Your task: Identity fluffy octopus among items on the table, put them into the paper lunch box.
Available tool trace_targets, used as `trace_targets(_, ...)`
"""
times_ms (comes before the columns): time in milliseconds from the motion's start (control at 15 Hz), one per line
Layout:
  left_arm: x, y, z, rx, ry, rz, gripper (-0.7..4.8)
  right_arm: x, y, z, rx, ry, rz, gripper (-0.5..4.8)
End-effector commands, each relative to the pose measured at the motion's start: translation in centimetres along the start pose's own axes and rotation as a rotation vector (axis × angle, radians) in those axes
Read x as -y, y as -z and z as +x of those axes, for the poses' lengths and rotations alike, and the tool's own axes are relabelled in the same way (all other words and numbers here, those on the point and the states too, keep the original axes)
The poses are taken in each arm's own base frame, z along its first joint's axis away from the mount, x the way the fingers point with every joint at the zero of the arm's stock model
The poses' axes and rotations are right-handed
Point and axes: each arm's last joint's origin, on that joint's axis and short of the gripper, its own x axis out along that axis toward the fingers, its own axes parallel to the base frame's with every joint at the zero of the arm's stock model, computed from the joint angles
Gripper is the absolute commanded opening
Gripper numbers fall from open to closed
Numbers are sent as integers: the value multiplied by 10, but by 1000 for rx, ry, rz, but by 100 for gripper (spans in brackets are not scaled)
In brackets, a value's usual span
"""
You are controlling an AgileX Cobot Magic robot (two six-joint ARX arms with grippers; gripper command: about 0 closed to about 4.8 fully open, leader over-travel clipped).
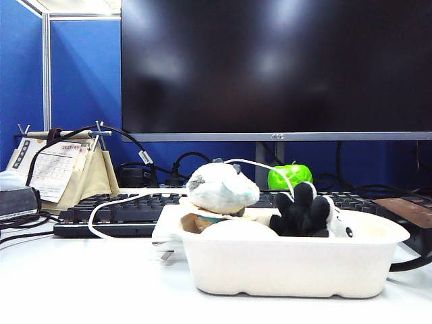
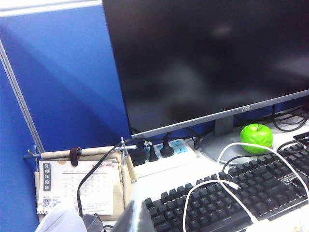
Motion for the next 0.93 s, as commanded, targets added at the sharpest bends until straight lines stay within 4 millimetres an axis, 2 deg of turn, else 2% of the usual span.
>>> trace_targets(67,0,2,0,-28,5,1,-5,0,-1,-1,4,-3,1,-6)
trace_targets(666,1,5,0,-57,10,0,-5,0,-1,-1,4,-1,1,-6)
trace_targets(932,-1,22,6,-132,-65,-163,-5,0,-1,-1,4,-1,1,-6)
